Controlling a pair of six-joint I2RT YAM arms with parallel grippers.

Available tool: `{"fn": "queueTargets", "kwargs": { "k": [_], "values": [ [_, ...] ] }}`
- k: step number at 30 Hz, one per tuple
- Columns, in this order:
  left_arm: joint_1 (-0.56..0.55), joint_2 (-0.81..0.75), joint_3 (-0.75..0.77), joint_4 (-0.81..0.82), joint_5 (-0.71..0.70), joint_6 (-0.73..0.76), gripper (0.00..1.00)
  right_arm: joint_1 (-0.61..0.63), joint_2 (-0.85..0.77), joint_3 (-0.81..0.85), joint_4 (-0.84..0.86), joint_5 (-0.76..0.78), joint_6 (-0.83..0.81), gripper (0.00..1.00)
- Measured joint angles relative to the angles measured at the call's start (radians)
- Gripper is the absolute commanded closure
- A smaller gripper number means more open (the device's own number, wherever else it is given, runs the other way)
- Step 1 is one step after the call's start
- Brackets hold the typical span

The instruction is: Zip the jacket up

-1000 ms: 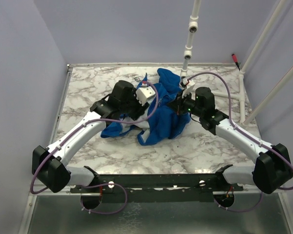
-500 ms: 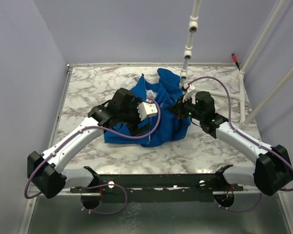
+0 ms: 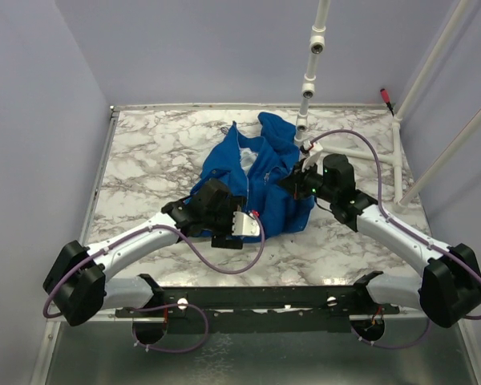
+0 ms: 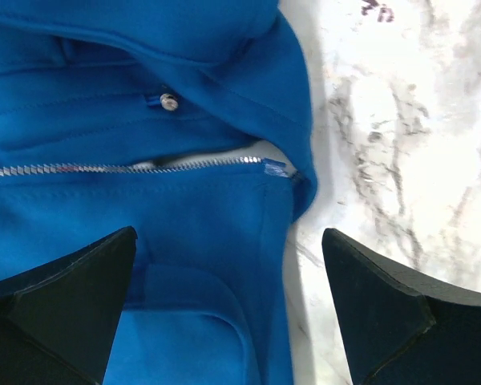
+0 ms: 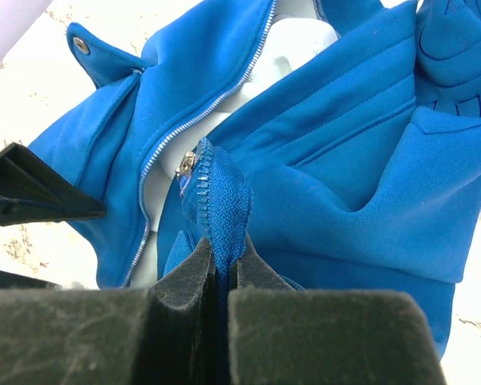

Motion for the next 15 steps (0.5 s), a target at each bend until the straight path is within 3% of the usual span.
{"fn": "queueTargets", "kwargs": {
  "k": [7, 15],
  "values": [
    [-0.008, 0.028, -0.020, 0.156, -0.035, 0.103, 0.01, 0.000, 0.000, -0.012, 0.000, -0.001, 0.000, 0.99],
    [-0.008, 0.107, -0.037, 0.204, -0.040, 0.162, 0.01, 0.000, -0.016, -0.033, 0.000, -0.005, 0.014, 0.99]
  ]
}}
